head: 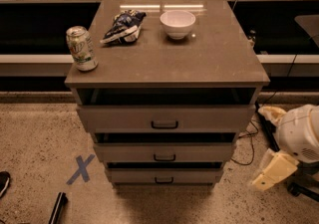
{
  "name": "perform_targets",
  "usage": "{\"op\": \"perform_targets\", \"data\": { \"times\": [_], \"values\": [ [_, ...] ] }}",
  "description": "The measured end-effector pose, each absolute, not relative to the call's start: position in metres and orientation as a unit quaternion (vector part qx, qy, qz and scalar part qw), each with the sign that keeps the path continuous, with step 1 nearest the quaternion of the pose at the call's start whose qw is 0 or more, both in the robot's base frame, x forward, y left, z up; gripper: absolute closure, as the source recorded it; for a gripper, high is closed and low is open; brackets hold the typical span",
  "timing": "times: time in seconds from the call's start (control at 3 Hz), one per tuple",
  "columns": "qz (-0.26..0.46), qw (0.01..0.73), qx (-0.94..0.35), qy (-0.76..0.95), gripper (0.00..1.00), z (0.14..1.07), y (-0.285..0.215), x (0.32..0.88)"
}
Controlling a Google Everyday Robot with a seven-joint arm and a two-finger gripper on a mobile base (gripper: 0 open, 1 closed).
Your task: Open bottom drawer
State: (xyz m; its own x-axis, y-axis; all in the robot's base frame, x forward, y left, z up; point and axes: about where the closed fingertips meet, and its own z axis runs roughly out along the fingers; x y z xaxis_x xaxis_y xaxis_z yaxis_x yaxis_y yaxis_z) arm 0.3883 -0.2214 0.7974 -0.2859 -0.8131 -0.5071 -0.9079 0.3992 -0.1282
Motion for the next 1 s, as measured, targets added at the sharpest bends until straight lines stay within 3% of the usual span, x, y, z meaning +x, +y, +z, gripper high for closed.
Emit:
{"op": "perform_targets", "data": {
  "times": [0.67,1.0],
  "values": [
    [0.199,0.242,-0.58,0.752,0.0,0.638,-0.166,0.396],
    [0.219,0.264,-0.58,0.739,0.0,0.607,-0.173,0.397]
  ]
}}
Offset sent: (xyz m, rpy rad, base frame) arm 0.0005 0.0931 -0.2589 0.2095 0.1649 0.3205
